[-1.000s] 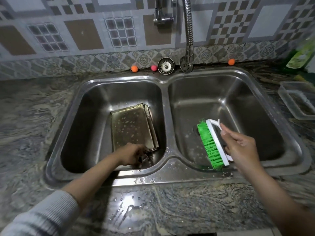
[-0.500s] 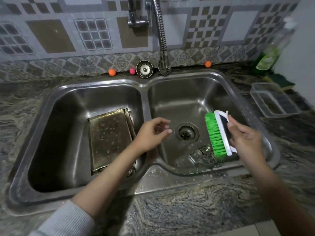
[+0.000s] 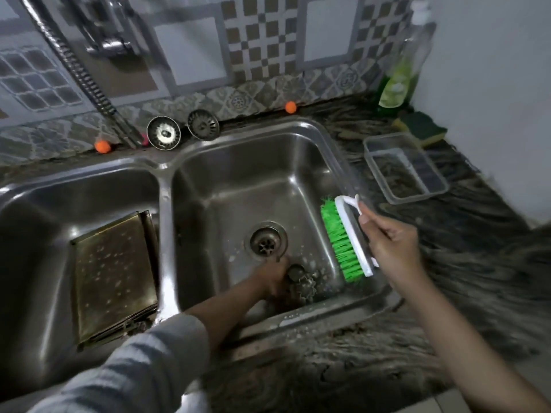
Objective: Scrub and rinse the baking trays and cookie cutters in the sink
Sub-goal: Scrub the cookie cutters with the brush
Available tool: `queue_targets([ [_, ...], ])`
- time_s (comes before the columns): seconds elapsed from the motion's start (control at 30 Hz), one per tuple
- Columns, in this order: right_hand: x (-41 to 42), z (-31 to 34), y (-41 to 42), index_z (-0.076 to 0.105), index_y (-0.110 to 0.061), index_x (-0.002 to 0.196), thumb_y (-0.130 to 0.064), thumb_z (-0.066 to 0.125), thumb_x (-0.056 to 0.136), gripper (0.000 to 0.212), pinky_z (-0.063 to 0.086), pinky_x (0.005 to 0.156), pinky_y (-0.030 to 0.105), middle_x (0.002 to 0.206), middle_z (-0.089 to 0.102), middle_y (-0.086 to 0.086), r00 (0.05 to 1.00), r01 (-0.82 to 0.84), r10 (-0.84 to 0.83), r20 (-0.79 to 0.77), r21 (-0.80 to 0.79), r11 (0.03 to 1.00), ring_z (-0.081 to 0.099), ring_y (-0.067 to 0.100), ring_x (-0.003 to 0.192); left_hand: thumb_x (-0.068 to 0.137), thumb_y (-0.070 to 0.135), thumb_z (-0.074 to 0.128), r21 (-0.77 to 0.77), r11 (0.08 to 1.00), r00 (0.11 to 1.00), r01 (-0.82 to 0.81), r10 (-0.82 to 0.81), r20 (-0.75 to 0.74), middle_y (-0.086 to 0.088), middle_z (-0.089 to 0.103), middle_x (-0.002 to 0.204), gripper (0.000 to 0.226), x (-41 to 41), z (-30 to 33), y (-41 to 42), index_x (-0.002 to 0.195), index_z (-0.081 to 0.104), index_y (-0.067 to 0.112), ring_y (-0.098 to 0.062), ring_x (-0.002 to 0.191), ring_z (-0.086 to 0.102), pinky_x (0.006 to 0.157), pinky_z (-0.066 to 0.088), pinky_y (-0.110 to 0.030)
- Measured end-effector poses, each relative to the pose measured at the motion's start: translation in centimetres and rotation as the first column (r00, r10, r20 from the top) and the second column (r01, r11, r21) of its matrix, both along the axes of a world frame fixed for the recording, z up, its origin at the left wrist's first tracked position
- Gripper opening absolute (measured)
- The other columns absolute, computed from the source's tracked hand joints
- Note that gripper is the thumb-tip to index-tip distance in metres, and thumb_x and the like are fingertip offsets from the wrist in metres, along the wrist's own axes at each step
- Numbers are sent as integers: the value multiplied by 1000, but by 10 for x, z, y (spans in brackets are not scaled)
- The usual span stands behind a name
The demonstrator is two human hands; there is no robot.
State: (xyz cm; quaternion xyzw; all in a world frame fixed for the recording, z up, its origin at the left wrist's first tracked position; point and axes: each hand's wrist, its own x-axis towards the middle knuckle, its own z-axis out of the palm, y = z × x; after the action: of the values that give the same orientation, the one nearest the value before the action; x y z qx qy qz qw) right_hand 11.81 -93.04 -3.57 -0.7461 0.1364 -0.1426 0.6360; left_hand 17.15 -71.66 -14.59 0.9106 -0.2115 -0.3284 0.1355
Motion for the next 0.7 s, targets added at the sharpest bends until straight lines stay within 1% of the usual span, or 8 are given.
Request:
queue_targets([
  [0.07,5,-1,-8,61,-28,113,-9,60,90,30,44,81,7,106,66,-15,999,-33,33,17,10,999,58,-11,92,76,28,72,73,997,1000,-13,11,23,-22,37,138,79,0,-9,-6,138,29,6,-37,123,44,96,40,-36],
  [0.2,13,-4,-22,62,-36,110,-12,61,90,32,42,78,16,93,65,-31,995,-98,98,22,-22,995,55,2,93,74,28,72,98,990,994,-97,92,58,-12,43,135,70,0,-15,-7,130,34,11,-33,120,47,91,44,-39],
  [0.3,18,6,-31,64,-40,104,-12,61,90,32,46,79,14,100,68,-19,994,-98,98,48,-7,995,59,-6,91,71,27,74,30,983,982,-182,180,62,-12,51,126,73,3,-12,3,131,34,11,-32,113,54,84,45,-36],
  [0.4,32,27,-49,63,-35,110,-14,62,90,29,49,88,23,102,65,-26,995,-62,62,84,8,998,61,-3,100,71,28,75,-107,952,946,-286,299,127,-8,59,117,64,7,3,13,123,43,11,-30,105,58,80,44,-33],
  [0.47,47,44,-67,60,-30,116,-14,62,90,30,48,94,28,108,64,-21,991,1,3,130,-31,1000,61,1,105,69,29,78,-265,894,903,-362,407,137,-3,63,110,59,11,19,14,120,53,14,-24,96,61,77,46,-28],
  [0.57,75,64,-97,58,-24,121,-17,60,91,30,44,94,17,116,62,-8,981,120,-94,168,-149,981,58,-3,103,74,18,76,-489,753,841,-440,536,69,0,65,102,34,15,45,9,107,66,17,-15,88,63,80,51,-24],
  [0.63,94,68,-114,61,-21,122,-24,60,90,32,45,93,18,118,62,-5,983,168,-149,104,-215,962,60,-3,99,81,19,72,-577,671,810,-466,586,28,5,67,103,22,16,57,6,102,68,23,-9,93,63,83,53,-28],
  [0.7,109,62,-127,62,-20,123,-29,59,91,34,41,95,21,125,62,2,988,141,-154,-10,-349,926,59,10,109,85,23,69,-634,594,780,-495,626,-23,9,67,102,16,12,69,2,101,69,23,-7,93,64,76,55,-26],
])
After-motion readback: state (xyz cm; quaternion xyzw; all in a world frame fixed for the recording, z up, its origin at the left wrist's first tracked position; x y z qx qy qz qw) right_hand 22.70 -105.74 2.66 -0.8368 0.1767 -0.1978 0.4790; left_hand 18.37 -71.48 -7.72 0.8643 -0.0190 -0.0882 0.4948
